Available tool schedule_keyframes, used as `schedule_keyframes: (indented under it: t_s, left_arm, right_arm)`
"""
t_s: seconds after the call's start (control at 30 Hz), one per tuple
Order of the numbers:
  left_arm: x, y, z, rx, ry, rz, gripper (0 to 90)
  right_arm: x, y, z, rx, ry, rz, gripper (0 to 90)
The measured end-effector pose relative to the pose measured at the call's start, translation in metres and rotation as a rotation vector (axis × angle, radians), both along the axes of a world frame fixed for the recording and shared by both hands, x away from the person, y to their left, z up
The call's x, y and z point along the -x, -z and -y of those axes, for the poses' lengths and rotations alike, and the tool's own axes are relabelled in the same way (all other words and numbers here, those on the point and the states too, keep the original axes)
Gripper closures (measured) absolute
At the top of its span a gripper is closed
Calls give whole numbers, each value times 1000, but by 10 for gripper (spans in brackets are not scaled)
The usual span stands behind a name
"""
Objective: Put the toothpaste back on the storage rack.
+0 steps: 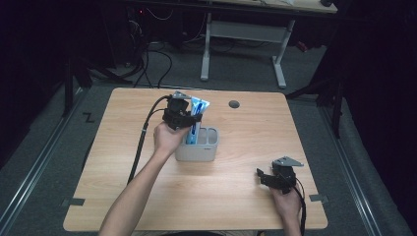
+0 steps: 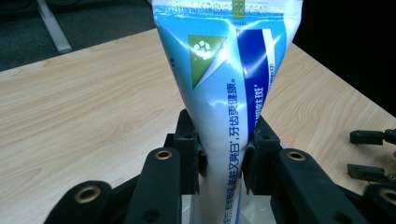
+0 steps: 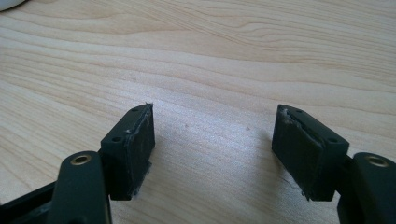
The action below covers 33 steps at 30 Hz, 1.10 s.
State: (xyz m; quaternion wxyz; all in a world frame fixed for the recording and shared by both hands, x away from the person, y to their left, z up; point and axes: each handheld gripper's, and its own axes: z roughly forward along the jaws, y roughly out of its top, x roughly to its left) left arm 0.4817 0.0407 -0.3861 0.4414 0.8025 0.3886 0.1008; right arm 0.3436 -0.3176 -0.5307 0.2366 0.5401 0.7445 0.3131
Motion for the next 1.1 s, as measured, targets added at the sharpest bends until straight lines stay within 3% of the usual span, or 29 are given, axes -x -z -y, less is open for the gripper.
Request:
schedule_keyframes:
  t_s: [0.37,1.1]
  left_arm:
    - [4,6,-5,-19,4,-27,703]
    - [10,20,-12,-18,12,-52,697]
  right_arm:
    - [0,0,0,0,0,0,300]
    - [0,0,0,1,2,0,299]
